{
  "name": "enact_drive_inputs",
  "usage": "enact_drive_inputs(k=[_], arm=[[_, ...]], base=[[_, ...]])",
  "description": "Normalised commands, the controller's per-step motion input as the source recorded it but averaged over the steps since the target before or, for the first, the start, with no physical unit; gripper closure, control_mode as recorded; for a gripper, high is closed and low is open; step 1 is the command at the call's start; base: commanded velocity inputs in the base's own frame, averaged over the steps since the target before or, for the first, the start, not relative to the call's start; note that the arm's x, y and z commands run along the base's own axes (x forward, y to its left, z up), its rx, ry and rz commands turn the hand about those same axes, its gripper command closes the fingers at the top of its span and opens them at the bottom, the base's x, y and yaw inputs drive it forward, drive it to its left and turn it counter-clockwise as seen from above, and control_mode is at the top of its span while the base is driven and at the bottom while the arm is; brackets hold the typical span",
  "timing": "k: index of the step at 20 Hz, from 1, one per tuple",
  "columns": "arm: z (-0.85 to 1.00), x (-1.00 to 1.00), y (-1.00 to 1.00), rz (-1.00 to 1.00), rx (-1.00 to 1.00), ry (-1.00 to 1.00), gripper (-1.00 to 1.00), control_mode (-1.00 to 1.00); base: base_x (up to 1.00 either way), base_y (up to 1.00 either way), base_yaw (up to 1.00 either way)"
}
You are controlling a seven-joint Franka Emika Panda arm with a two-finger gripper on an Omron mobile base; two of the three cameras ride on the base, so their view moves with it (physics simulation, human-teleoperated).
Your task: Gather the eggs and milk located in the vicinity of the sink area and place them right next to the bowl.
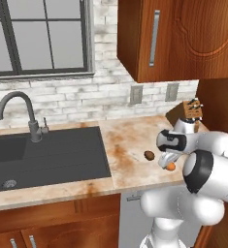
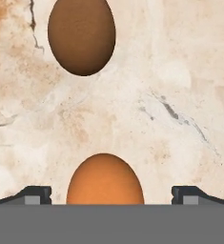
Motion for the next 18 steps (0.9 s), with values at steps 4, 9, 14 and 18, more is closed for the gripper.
enact_drive_inputs(k=[4, 9, 14, 18], arm=[[-0.23, 0.00, 0.00, 0.00, 0.00, 0.05, -1.00, -1.00], [-0.25, 0.00, 0.00, 0.00, 0.00, 0.08, -1.00, -1.00], [-0.25, 0.00, 0.02, 0.00, -0.01, 0.11, 1.00, -1.00], [-0.23, 0.00, 0.03, 0.00, -0.01, 0.13, 1.00, -1.00]], base=[[0.00, 0.00, 0.00], [0.00, 0.00, 0.00], [0.00, 0.00, 0.00], [0.00, 0.00, 0.00]])
